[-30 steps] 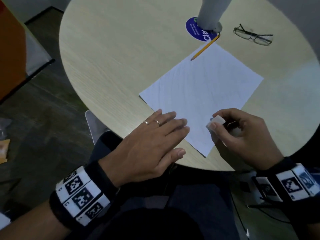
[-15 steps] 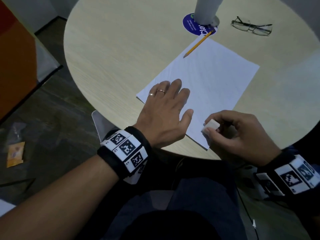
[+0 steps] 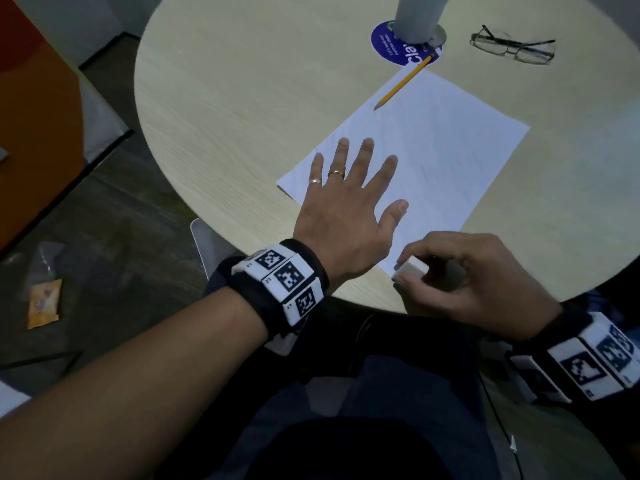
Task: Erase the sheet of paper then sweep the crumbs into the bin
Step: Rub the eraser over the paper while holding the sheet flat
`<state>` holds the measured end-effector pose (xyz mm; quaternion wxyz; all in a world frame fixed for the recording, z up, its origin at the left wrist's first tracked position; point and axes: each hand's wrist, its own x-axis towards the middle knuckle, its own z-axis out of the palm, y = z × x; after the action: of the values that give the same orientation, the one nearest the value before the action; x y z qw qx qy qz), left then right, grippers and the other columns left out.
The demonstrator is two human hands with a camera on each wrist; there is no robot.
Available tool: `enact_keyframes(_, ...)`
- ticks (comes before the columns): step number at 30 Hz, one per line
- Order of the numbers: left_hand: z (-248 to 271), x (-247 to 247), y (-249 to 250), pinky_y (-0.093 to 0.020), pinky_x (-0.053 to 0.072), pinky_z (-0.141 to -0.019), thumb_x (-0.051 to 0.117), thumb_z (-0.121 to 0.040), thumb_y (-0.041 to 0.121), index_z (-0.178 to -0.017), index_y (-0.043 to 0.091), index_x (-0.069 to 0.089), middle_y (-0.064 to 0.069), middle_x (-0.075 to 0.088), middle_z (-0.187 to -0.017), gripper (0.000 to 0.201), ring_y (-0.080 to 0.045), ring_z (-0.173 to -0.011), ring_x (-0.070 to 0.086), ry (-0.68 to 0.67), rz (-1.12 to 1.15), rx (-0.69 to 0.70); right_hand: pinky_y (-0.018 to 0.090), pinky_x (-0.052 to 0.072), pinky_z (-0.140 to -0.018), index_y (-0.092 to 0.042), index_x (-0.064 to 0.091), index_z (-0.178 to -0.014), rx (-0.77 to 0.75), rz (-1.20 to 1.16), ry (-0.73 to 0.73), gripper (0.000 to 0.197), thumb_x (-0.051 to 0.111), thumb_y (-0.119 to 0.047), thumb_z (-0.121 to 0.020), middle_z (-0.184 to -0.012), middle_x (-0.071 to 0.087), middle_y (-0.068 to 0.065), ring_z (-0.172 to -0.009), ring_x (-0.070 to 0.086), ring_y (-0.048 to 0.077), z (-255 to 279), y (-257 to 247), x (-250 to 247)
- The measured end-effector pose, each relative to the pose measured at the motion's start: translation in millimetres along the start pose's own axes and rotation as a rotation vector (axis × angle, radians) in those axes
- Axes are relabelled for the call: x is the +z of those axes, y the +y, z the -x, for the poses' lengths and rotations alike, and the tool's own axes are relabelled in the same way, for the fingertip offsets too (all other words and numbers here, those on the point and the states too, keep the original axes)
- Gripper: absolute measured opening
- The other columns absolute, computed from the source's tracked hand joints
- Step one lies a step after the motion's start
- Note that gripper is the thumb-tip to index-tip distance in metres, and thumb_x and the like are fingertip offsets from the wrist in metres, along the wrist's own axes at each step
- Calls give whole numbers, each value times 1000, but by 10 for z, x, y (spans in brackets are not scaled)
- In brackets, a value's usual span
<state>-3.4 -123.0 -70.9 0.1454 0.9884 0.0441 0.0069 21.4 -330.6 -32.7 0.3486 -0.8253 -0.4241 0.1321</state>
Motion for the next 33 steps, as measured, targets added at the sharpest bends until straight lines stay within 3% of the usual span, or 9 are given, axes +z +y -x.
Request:
enact_keyframes(3, -17, 8, -19, -59, -2, -128, 18, -106, 62, -168, 32, 12, -3, -1, -177, 69, -31, -162, -9, -9, -32, 23, 33, 50, -63, -19, 78, -89, 45, 40, 81, 8, 84, -14, -88, -72, 67, -5, -62, 61, 17, -33, 75, -130)
enact_keyframes(7, -19, 22, -11, -59, -2, -127, 18, -105, 63, -168, 32, 12, -4, 0, -177, 70, -31, -162, -8, -3, -35, 11, 23, 46, -60, -16, 78, -95, 6, -21, 212, 8, 83, -15, -88, -73, 64, 6, -59, 56, 19, -19, -117, -190)
enact_keyframes(10, -28, 25, -12, -59, -1, -127, 17, -104, 65, -168, 32, 13, -4, 0, -177, 72, -32, -162, -7, -3, -45, 14, 31, 47, -55, -12, 79, -100, 15, -5, 317, 9, 81, -16, -92, -80, 69, 8, -62, 56, 22, -62, -150, -221)
enact_keyframes(13, -30, 14, -3, -58, -2, -128, 17, -106, 61, -168, 32, 11, -4, -2, -177, 68, -32, -162, -8, -8, -49, 8, 27, 45, -63, -15, 79, -101, -9, 179, 259, 8, 82, -20, -96, -82, 66, -7, -70, 57, 13, -118, -35, -176)
enact_keyframes(17, -32, 0, 8, -57, -3, -128, 17, -109, 52, -168, 33, 10, -3, -2, -177, 63, -32, -162, -7, -11, -58, -5, 33, 46, -77, -10, 75, -106, -116, 381, 73, 14, 70, -22, -102, -94, 68, 2, -83, 58, 25, -70, 20, 53)
enact_keyframes(22, -23, -30, 16, -56, -4, -128, 16, -109, 54, -168, 33, 7, -3, -6, -176, 64, -32, -162, -9, -36, -50, -29, 29, 41, -72, -17, 75, -104, -94, 379, 87, 25, 60, -37, -101, -88, 66, -5, -78, 51, 16, -65, 57, -69)
enact_keyframes(25, 70, -89, 53, -58, -1, -127, 13, -107, 64, -168, 29, 1, -8, -7, -176, 72, -38, -160, -4, -96, -74, -96, 34, 45, -69, -20, 75, -100, -52, 371, 101, 31, 54, -43, -99, -86, 66, -9, -75, 55, 18, -56, 128, -163)
enact_keyframes(29, 262, -187, 84, -59, 13, -119, 15, -103, 69, -167, 21, 6, -18, 12, -168, 80, -43, -147, 19, -130, -181, -143, 34, 43, -71, -23, 74, -97, 39, 383, 122, 27, 54, -41, -99, -86, 63, -10, -77, 56, 17, -32, 249, -283)
enact_keyframes(33, 310, -226, 103, -57, 17, -118, 20, -104, 65, -155, 17, 28, -14, 25, -150, 71, -38, -138, 25, -78, -182, -131, 38, 48, -74, -20, 75, -93, 132, 353, 192, 5, 74, -19, -98, -85, 66, -6, -77, 58, 14, -99, 296, -322)
